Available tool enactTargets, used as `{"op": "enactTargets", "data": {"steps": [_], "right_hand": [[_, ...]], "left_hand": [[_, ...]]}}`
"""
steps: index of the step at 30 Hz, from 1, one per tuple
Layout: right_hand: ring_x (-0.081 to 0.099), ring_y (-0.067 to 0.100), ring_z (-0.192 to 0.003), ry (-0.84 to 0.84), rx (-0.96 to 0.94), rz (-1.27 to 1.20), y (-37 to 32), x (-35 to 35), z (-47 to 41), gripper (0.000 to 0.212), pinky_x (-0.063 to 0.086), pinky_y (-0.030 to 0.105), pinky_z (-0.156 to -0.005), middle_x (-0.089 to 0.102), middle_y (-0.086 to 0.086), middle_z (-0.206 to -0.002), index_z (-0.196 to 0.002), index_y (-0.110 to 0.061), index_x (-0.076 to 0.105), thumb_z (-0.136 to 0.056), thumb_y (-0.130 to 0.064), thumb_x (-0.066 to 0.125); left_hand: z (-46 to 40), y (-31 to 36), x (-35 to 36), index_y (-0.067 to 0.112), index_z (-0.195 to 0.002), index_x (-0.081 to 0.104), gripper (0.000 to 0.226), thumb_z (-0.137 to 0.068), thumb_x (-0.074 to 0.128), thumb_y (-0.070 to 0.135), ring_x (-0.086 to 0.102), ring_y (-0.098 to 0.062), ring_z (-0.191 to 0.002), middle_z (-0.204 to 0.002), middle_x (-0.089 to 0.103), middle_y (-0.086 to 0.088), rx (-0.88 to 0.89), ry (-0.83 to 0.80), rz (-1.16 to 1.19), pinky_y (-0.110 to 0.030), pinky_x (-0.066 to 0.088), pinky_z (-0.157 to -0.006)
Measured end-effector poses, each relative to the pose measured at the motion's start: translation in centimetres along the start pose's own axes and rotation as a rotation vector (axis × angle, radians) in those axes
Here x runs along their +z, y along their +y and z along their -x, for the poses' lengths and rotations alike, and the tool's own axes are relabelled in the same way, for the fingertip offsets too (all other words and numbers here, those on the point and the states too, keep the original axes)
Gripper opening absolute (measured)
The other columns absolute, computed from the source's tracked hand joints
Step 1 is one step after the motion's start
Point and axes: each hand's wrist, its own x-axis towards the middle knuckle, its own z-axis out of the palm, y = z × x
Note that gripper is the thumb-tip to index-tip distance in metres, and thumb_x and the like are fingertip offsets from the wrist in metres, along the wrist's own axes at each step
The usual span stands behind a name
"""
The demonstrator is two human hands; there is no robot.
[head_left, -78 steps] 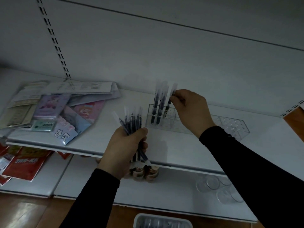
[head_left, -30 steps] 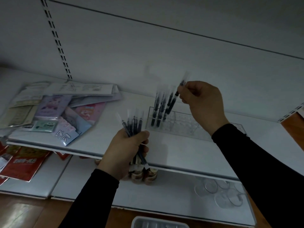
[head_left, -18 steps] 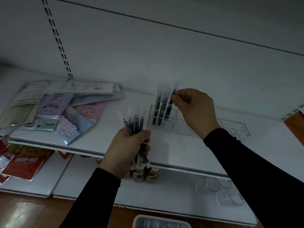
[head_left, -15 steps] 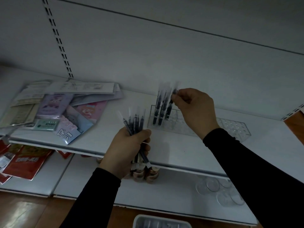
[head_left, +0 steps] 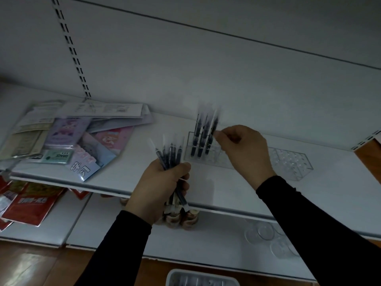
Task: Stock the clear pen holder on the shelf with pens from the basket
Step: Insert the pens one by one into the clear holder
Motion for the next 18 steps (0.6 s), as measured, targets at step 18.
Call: {"op": "enactTargets", "data": {"steps": [18], "right_hand": [[0.060, 0.013, -0.065, -0.179, 0.337, -0.562, -1.2, -0.9, 1.7, 0.014, 0.054, 0.020, -0.062, 0.069, 0.006, -0.071, -0.078, -0.011, 0.072, -0.089, -0.018, 0.067]], "left_hand": [[0.4, -0.2, 0.9, 0.002, -0.094, 0.062, 0.012, -0.094, 0.058, 0.014, 0.064, -0.019, -0.053, -0.075, 0.067, -0.013, -0.067, -0.015, 0.124, -0.029, 0.056, -0.053]]}}
